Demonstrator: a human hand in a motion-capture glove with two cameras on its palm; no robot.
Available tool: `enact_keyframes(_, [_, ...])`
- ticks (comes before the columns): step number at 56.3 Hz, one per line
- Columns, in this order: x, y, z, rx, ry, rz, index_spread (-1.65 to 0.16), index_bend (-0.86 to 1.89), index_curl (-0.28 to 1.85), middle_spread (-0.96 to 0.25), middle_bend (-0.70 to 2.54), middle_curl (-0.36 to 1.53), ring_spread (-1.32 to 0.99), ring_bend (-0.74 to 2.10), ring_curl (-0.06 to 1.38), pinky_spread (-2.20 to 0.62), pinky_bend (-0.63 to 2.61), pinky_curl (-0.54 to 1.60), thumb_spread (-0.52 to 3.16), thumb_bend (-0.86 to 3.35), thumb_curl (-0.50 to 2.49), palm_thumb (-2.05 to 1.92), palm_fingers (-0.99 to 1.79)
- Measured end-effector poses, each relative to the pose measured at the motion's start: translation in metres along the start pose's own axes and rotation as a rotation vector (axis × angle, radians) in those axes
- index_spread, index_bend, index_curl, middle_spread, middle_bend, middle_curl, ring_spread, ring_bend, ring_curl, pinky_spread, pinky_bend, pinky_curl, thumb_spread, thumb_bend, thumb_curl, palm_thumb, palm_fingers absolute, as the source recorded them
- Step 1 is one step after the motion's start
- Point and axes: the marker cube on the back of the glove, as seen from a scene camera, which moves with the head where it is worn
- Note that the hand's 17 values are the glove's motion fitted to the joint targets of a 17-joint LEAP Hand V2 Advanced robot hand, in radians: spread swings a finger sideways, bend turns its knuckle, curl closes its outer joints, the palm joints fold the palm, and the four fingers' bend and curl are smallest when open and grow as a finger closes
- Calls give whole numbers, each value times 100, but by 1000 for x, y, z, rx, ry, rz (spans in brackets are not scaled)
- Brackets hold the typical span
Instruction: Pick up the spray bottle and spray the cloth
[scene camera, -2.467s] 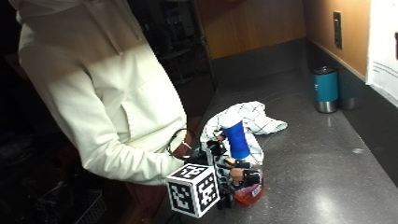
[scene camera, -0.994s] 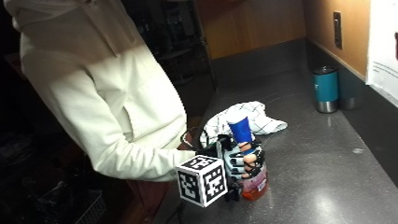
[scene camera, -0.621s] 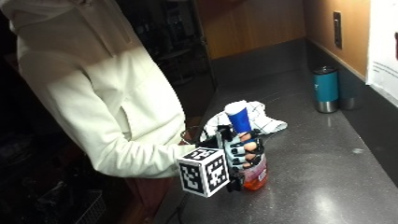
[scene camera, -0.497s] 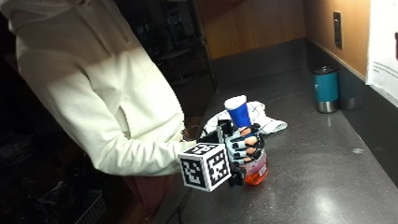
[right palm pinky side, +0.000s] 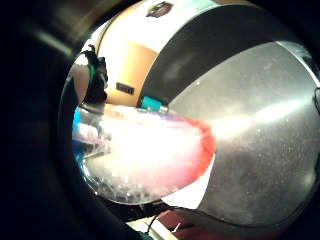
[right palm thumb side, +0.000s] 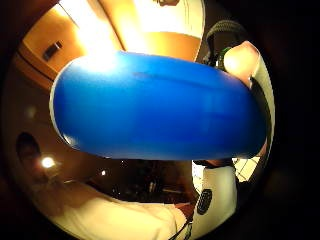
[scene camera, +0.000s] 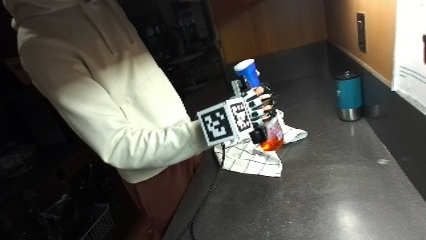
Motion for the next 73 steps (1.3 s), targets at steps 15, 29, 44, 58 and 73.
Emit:
enact_keyframes(15, [-56, -6, 34, -264, 261, -146, -28, 16, 39, -16, 33, 47, -20, 46, 41, -7, 17, 29, 67, -3, 50, 103, 112])
enact_keyframes(29, [-100, -6, 66, -533, 604, -243, -28, 16, 38, -16, 32, 48, -21, 47, 42, -7, 18, 31, 67, -3, 50, 103, 113])
enact_keyframes(44, [-129, 7, 108, -677, 898, -291, -28, 15, 38, -16, 31, 48, -21, 47, 42, -8, 19, 32, 67, -3, 51, 102, 115])
enact_keyframes(58, [-142, 29, 135, -763, 1137, -381, -28, 15, 38, -16, 30, 48, -22, 47, 42, -10, 20, 35, 66, -3, 51, 102, 116])
enact_keyframes(73, [-157, 46, 158, -776, 1340, -367, -28, 15, 38, -15, 30, 48, -22, 47, 42, -11, 20, 36, 66, -3, 52, 101, 117])
